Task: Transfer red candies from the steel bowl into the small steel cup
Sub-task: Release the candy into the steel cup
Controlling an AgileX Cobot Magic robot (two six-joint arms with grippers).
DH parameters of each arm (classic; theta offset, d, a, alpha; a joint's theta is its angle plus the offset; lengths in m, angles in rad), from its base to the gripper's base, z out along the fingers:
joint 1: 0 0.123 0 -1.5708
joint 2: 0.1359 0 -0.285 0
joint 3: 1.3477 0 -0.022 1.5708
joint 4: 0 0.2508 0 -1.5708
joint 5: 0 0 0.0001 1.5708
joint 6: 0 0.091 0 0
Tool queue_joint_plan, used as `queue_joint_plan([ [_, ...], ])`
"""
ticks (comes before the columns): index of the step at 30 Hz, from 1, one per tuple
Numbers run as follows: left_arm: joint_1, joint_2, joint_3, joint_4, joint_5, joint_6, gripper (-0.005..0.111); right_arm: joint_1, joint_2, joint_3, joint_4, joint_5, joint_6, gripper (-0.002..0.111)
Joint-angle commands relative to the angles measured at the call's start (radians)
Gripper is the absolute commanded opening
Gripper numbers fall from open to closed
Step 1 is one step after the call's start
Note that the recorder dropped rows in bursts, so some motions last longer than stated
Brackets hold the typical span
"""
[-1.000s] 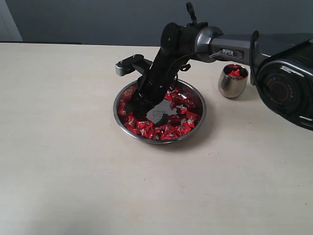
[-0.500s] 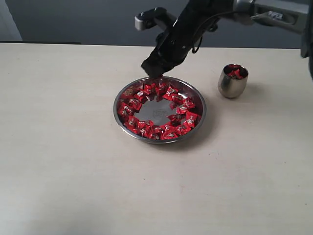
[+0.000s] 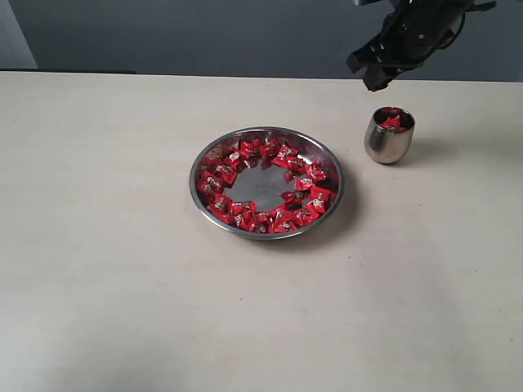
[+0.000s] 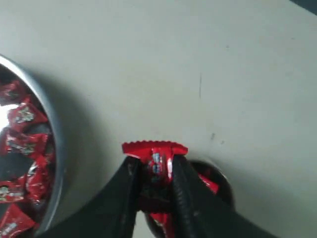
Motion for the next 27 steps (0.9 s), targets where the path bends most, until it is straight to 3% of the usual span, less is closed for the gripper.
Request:
queue_joint_plan([
  [1,0.000,-0.004,-0.001,0.003,-0.007,-0.005,0.000,-0.034,0.007,0.001,-0.045,0.011,0.018,-0.001],
  [10,0.000,-0.004,-0.001,0.003,-0.007,-0.005,0.000,-0.063,0.034,0.001,-0.071,0.070,0.018,0.000],
  [12,0.000,-0.004,-0.001,0.003,-0.007,-0.005,0.000,-0.068,0.038,0.001,-0.080,0.083,0.018,0.005],
  [16,0.000,-0.004,-0.001,0.003,-0.007,-0.005,0.000,-0.074,0.042,0.001,-0.078,0.087,0.018,0.027],
  [18,0.000,-0.004,-0.001,0.003,-0.007,-0.005,0.000,-0.074,0.042,0.001,-0.078,0.087,0.018,0.032],
  [27,0.000,-0.004,-0.001,0.003,-0.007,-0.005,0.000,-0.074,0.042,0.001,-0.029,0.090,0.018,0.032],
])
